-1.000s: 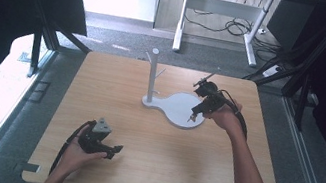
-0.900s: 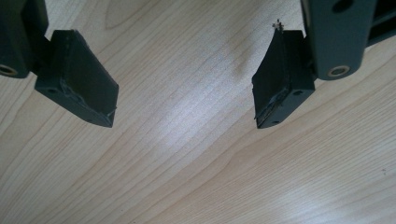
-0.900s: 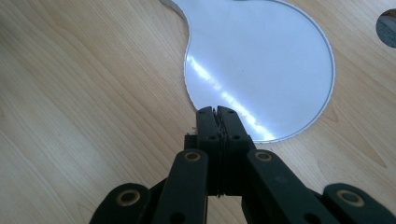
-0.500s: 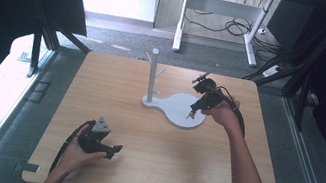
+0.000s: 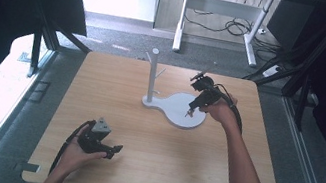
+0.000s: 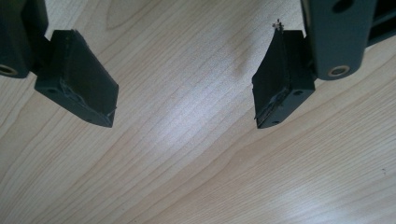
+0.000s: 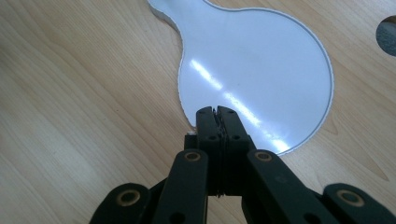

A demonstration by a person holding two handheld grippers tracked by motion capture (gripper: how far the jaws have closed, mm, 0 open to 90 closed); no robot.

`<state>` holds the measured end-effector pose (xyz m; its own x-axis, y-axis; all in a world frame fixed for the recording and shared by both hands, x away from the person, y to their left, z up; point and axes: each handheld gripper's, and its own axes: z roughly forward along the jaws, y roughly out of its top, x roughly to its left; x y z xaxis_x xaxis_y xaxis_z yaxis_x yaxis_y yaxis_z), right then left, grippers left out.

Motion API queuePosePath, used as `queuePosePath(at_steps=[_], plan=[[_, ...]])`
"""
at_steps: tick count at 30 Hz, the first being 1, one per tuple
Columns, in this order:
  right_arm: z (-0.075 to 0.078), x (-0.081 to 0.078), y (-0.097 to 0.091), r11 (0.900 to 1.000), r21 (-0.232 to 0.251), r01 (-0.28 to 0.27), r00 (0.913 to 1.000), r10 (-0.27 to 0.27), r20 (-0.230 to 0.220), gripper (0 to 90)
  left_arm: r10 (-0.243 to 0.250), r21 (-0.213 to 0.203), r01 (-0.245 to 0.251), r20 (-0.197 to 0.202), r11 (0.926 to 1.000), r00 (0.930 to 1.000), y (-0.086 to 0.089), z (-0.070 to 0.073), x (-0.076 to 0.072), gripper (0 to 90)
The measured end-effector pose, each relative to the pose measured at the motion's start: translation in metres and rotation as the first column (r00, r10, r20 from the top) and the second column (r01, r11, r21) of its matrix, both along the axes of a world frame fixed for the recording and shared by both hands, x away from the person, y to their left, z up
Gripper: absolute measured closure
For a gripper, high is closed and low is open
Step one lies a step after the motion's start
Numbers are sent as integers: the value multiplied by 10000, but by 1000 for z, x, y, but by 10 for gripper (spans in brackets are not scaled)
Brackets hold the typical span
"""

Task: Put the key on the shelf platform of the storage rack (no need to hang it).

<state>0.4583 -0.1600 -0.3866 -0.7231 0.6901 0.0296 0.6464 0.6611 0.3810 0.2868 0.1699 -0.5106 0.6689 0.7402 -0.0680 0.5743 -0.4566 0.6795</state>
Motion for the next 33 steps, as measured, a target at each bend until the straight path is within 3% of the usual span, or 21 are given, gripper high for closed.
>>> queuePosePath(at_steps=[33], plan=[[-24, 53, 15, 9988, 69, 484, 9980, -481, -417, 896, 22, -123, -22, -47, 9999, 10000, 4, 0, 1, 228]])
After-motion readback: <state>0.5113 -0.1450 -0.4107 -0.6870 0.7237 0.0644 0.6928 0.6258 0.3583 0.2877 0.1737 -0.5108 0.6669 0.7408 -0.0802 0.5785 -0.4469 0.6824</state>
